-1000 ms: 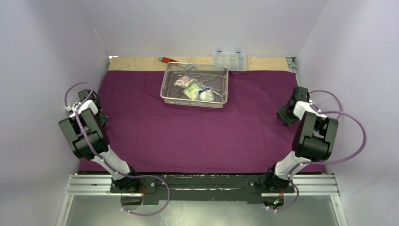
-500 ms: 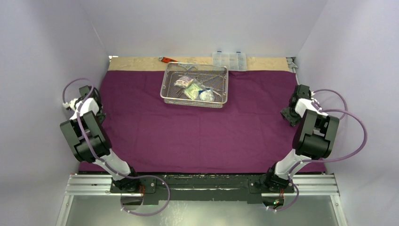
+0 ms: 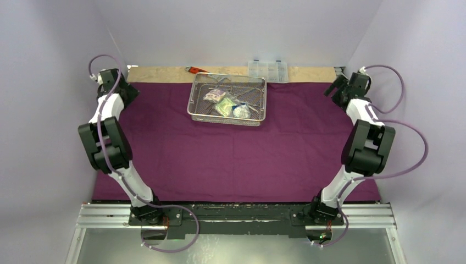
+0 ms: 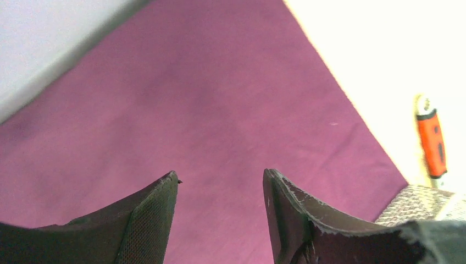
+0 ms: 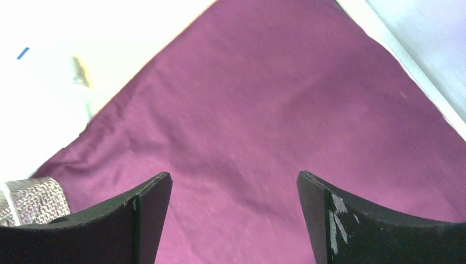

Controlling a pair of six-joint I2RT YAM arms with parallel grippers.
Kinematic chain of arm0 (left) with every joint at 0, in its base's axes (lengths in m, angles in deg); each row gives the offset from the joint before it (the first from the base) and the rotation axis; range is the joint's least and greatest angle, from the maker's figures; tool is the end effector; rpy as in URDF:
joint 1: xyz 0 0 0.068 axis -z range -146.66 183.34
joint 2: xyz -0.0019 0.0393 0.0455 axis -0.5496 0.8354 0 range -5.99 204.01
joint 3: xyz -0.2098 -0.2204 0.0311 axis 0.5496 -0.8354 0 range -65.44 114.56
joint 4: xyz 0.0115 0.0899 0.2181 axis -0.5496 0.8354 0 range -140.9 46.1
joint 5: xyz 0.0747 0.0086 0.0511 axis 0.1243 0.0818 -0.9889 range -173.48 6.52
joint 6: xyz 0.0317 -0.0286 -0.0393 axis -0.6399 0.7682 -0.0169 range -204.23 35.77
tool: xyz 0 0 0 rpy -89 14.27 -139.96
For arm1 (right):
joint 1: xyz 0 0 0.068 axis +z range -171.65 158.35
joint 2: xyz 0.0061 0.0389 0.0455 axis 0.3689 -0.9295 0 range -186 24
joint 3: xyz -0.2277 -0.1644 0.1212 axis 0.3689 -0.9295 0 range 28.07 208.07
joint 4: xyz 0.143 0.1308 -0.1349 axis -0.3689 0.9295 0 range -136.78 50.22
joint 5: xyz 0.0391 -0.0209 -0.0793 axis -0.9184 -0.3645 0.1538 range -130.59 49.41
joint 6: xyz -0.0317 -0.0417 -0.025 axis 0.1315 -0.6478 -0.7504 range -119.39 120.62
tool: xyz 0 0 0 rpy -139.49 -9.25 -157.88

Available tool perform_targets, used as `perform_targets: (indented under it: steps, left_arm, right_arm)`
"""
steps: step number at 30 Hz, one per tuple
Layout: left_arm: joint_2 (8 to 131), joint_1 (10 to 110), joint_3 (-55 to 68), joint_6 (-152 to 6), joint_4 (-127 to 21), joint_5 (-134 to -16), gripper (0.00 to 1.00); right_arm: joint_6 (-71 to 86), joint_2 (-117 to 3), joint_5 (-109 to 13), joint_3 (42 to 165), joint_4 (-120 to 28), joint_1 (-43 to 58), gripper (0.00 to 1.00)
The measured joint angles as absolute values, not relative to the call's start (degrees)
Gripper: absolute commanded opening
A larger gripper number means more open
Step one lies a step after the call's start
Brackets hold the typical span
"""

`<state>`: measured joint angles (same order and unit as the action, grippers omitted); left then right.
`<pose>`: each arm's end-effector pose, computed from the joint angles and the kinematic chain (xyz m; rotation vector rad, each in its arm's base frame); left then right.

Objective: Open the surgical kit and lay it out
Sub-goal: Smooth out the surgical kit at the center of the board.

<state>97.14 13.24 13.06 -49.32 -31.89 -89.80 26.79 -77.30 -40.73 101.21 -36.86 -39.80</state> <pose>0.3687 0.1398 0.2880 -1.1230 2.0376 -0.0009 0.3703 -0.1212 0.2846 0.8424 2.0718 0.0790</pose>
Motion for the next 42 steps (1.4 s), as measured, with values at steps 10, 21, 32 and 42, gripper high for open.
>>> perform_targets:
  steps: [10,21,32,42]
  left_arm:
    - [118.9,17.7,30.8,-49.4,-36.2,-82.8,0.57]
    - [125.7,20.0,36.7,-50.4,-34.6,-89.3,0.57]
    - [129.0,20.0,42.4,-49.6,-28.6,-99.8,0.57]
    - [131.5,20.0,47.1,-46.2,-22.6,-107.4,0.57]
  right_arm:
    - [16.8,-99.7,-44.1,123.0,-39.3,-31.2,0.91]
    - [1.6,-112.3,-31.9,135.4,-35.6,-21.6,0.97]
    - [-3.3,-118.4,-21.8,146.1,-32.8,-22.2,0.98]
    - [-3.3,-119.2,-20.1,147.6,-31.2,-24.2,0.93]
